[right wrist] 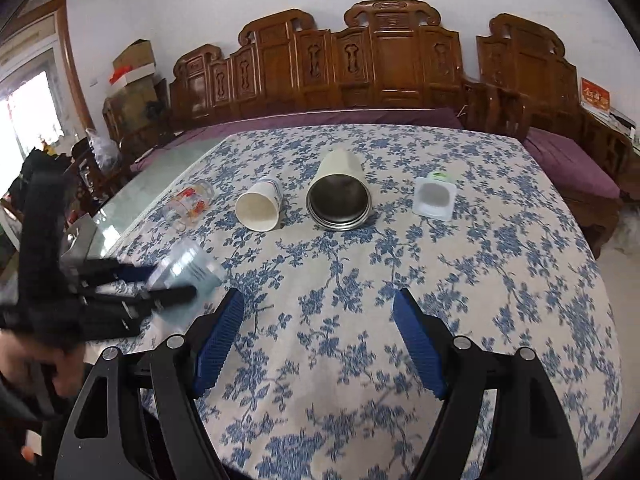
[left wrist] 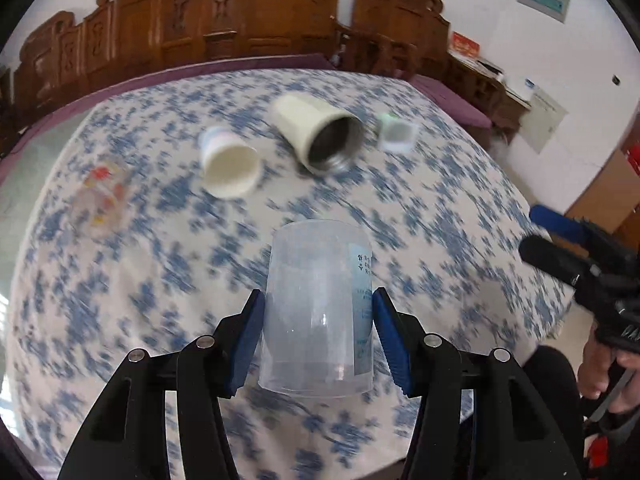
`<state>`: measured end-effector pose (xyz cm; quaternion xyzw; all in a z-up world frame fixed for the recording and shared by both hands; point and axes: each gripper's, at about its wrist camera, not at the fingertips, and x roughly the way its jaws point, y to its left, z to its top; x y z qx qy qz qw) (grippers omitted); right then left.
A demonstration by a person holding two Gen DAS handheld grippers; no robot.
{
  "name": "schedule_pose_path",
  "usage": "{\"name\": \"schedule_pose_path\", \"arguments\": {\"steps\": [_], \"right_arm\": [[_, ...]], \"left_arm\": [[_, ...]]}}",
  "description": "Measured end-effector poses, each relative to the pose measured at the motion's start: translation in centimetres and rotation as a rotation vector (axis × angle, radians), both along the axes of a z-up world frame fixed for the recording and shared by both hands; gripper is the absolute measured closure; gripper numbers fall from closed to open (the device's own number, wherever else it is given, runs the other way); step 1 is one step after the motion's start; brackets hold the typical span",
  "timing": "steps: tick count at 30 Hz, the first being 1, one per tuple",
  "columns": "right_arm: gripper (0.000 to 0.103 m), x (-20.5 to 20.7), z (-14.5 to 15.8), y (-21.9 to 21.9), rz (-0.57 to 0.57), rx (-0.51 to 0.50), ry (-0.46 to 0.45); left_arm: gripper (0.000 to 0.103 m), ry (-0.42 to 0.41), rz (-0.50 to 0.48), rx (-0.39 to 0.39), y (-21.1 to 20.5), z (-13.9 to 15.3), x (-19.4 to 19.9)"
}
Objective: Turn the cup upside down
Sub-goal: 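Lift the clear cup with the left gripper toward the right gripper, then close the right gripper on the clear cup while the left gripper releases it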
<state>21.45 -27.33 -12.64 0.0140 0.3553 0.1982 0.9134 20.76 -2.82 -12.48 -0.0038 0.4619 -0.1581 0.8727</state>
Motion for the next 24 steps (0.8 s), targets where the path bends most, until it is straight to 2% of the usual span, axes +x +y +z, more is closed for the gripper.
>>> {"name": "schedule_pose_path", "arguments": {"steps": [6,10,13,16,19,21,24], "right_arm": [[0.024,-0.9,-0.5,-0.1,-0.011,-0.014,0.016],[0.024,-0.9,-1.4,0.2,-0.014,-0.016,0.037],[0.024,-0.7,-2.0,0.5,-0.010,-0.026,0.052],[0.024,-0.4,-2.5,0.5,-0.014,-0.025,0.068],[0.024,-0.1,-2.7,0.6,-0.019,-0.018,0.077],[0.024,0.0,-2.8,0.9,-0.018,-0.011,0.081],[0.024,0.2,-2.9,1.8,-0.013,-0.004,0.086]], "left_arm": [[0.050,0.037,0.011,0.012,-1.7,-2.9,-0.1],[0.050,0.092,0.037,-0.034,-1.5,-5.1,0.5],[0.050,0.104,0.056,-0.046,-1.3,-5.8,0.8],[0.048,0.102,0.064,-0.050,-0.9,-5.6,0.6],[0.044,0.055,0.077,-0.035,0.1,-4.3,-0.1],[0.039,0.018,0.094,-0.059,1.3,-3.0,-0.9],[0.037,-0.030,0.120,-0.078,2.8,-1.3,-1.8]]}}
